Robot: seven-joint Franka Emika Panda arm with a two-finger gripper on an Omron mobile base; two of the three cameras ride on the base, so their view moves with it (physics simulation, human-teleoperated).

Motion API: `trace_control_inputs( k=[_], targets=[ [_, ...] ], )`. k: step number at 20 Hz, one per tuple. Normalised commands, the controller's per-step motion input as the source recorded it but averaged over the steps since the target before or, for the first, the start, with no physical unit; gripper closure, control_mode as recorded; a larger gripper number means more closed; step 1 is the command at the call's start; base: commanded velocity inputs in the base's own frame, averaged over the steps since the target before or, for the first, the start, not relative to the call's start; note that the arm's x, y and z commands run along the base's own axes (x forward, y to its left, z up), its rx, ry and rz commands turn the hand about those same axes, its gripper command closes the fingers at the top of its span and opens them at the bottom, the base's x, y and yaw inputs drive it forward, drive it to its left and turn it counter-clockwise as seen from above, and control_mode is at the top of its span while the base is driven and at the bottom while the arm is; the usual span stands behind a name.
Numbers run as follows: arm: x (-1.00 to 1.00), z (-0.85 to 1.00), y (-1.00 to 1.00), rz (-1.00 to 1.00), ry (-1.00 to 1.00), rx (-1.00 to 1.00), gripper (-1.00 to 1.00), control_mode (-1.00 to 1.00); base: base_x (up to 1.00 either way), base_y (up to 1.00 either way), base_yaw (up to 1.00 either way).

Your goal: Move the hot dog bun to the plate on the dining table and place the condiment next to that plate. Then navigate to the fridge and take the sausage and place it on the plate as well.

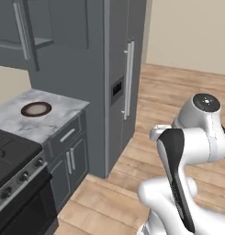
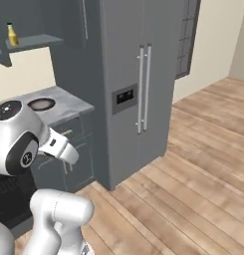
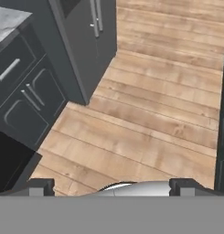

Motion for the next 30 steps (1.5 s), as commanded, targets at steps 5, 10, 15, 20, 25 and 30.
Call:
trace_control_inputs(
  k=[5, 10, 15, 20, 25, 30],
  targets=[
    [0.0, 0.0, 0.0, 0.0, 0.0, 0.0, -1.0, 1.0, 1.0, -0.13, 0.26],
    [0.0, 0.0, 0.0, 0.0, 0.0, 0.0, -1.0, 1.0, 1.0, -0.1, 0.48],
    [0.0, 0.0, 0.0, 0.0, 0.0, 0.0, -1.0, 1.0, 0.97, -0.06, 0.63],
    [0.0, 0.0, 0.0, 0.0, 0.0, 0.0, -1.0, 1.0, 0.79, -0.01, 0.62],
    [0.0, 0.0, 0.0, 0.0, 0.0, 0.0, -1.0, 1.0, 0.44, -0.06, 0.36],
    [0.0, 0.0, 0.0, 0.0, 0.0, 0.0, -1.0, 1.0, 0.55, -0.39, 0.44]
  ],
)
